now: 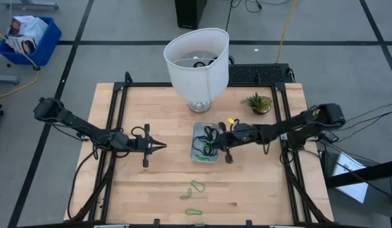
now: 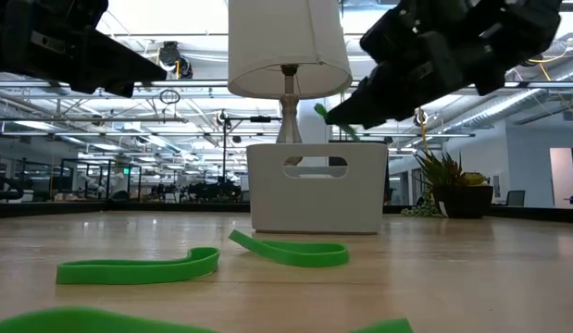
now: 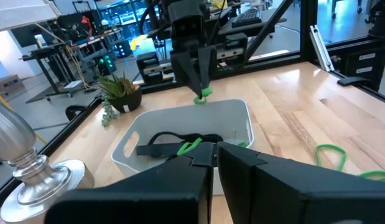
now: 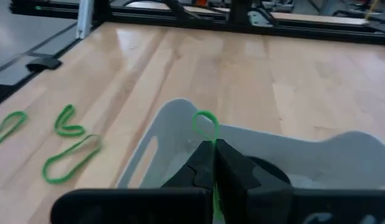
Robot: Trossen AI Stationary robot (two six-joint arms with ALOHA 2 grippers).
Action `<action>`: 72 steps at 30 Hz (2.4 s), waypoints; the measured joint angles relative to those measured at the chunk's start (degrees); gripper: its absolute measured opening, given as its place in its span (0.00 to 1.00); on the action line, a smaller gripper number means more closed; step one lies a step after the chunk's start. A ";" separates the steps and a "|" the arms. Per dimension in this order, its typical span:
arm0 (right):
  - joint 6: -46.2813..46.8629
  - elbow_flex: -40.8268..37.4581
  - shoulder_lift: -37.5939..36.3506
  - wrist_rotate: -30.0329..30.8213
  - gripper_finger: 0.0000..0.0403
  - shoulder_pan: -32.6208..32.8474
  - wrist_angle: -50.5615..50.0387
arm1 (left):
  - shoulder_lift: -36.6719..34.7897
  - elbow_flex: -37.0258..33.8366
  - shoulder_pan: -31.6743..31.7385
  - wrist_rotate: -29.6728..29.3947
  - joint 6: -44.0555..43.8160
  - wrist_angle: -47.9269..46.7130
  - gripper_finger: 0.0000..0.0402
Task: Pick and place rubber bands into bin
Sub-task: Put the green rubber band into the gray bin
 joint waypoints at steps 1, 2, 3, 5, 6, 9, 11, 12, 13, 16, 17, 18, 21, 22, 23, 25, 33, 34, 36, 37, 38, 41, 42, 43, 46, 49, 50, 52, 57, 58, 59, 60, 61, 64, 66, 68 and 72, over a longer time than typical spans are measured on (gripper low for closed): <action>-0.09 0.42 0.84 -0.96 0.00 -0.33 0.39 | 0.00 0.00 0.00 0.00 0.00 -0.10 0.08; -0.17 0.88 1.69 -1.50 0.00 -0.56 0.80 | 0.01 0.00 0.00 0.00 0.00 -0.19 0.08; -0.18 1.27 2.34 -2.45 0.00 -0.84 1.03 | 0.00 0.00 0.00 -0.01 0.00 -0.30 0.08; -0.24 1.57 3.46 -2.75 0.00 -1.19 1.09 | 0.00 -0.02 0.00 0.00 0.02 -0.32 0.08; -0.29 1.59 3.60 -2.46 0.01 -1.22 0.84 | 0.00 -0.02 0.00 -0.01 0.02 -0.35 0.08; 0.17 1.63 3.55 -2.18 0.08 -1.22 0.17 | 0.00 -0.02 0.00 0.00 0.04 -0.51 0.08; 1.29 1.63 3.55 -2.07 0.15 -1.22 0.05 | 0.02 -0.02 0.00 -0.01 0.04 -0.77 0.08; 1.79 1.63 3.46 -1.66 0.20 -1.22 0.14 | 0.00 -0.02 0.00 0.00 0.04 -0.73 0.08; 2.08 1.63 3.36 -0.71 0.24 -1.22 0.32 | 0.02 -0.02 0.00 -0.02 0.04 -0.73 0.08; 2.38 1.65 3.31 0.65 0.35 -1.22 0.57 | 0.02 -0.02 0.00 -0.01 0.04 -0.73 0.08; 2.38 1.65 3.35 0.66 0.38 -1.22 0.49 | 0.02 -0.02 0.00 -0.02 0.04 -0.73 0.08; 2.38 1.63 3.16 0.69 0.41 -1.22 0.46 | 0.00 -0.02 0.00 -0.01 0.04 -0.75 0.08; 2.37 1.61 0.90 0.96 0.45 -1.17 0.19 | 0.02 -0.02 0.00 0.00 0.04 -0.75 0.08; 2.33 1.61 -0.50 0.95 0.46 -1.09 -0.60 | 0.02 -0.02 0.00 -0.01 0.02 -0.77 0.08; 2.33 1.61 -2.17 0.91 0.45 -1.09 -1.68 | 0.02 -0.02 0.00 -0.02 0.02 -0.77 0.08; 1.32 1.61 -6.52 0.58 0.42 -1.09 -5.15 | 0.01 -0.02 0.00 -0.01 0.04 -1.09 0.08; -5.15 -0.50 -25.37 -0.37 0.03 -1.07 -16.38 | 0.00 -0.02 0.00 0.00 0.00 -2.04 0.08; -5.14 -1.58 -27.41 -0.87 0.02 -1.06 -15.85 | 0.01 -0.02 0.00 0.00 -0.06 -2.04 0.08; -4.21 -4.14 -30.96 -0.74 0.03 -0.83 -14.54 | 0.00 -0.02 0.00 0.00 -0.31 -2.04 0.08; -3.76 -5.78 -32.43 -0.47 0.03 -0.64 -13.43 | 0.01 -0.02 0.00 0.00 -0.38 -2.04 0.08; -3.52 -7.39 -33.83 0.22 0.02 -0.33 -12.55 | 0.00 -0.02 0.00 0.00 -0.41 -2.04 0.08; -3.70 -12.20 -36.78 0.86 0.00 0.77 -8.66 | 0.00 -0.02 0.00 0.00 -0.37 -2.04 0.08; -3.74 -13.88 -37.61 0.86 0.01 1.20 -6.89 | 0.00 -0.02 0.00 0.00 -0.39 -2.04 0.08; -3.77 -15.57 -38.34 0.88 0.01 1.58 -4.73 | 0.02 -0.02 0.00 -0.01 -0.37 -2.05 0.08; -4.82 -20.74 -40.94 0.84 0.00 2.42 1.14 | 0.01 -0.02 0.00 -0.01 -0.26 -2.06 0.08; -4.63 -25.42 -44.64 0.93 0.00 1.94 4.66 | 0.01 -0.02 0.00 -0.02 -0.26 -2.33 0.08; -3.99 -26.58 -46.02 0.99 0.00 1.34 4.79 | 0.01 -0.02 0.00 -0.02 -0.26 -2.50 0.08; -2.59 -28.11 -48.87 1.04 0.00 0.08 3.84 | 0.01 -0.02 0.00 -0.02 -0.24 -2.79 0.08; -2.89 -28.84 -56.20 0.71 0.00 -0.37 -1.21 | 0.02 0.00 0.00 -0.02 -0.92 -3.90 0.08; -3.22 -28.84 -57.41 0.69 0.00 0.03 -1.80 | 0.00 0.00 0.00 -0.02 -1.32 -4.18 0.08; -3.55 -28.84 -58.49 0.71 0.00 0.48 -2.24 | 0.00 0.00 0.00 -0.02 -1.45 -4.46 0.08; -3.70 -28.84 -59.29 0.70 0.00 1.07 -2.53 | 0.00 0.00 0.00 -0.02 -1.49 -4.66 0.08; -3.77 -28.84 -59.90 0.71 0.00 1.75 -2.78 | 0.00 0.00 0.00 -0.02 -1.49 -4.80 0.08; -4.62 -29.05 -60.45 1.64 0.00 4.31 -2.92 | 0.00 0.00 0.00 -0.02 -1.56 -5.30 0.08; -5.53 -29.88 -60.45 3.95 0.00 6.14 -2.39 | 0.03 0.00 0.00 -0.02 -2.10 -5.59 0.08; -6.56 -31.07 -60.45 5.25 0.00 7.35 -1.22 | 0.06 0.02 0.00 -0.02 -2.99 -6.26 0.08; -9.23 -32.39 -60.48 5.06 0.00 7.96 0.51 | 0.12 0.02 0.53 -0.04 -3.88 -8.96 0.08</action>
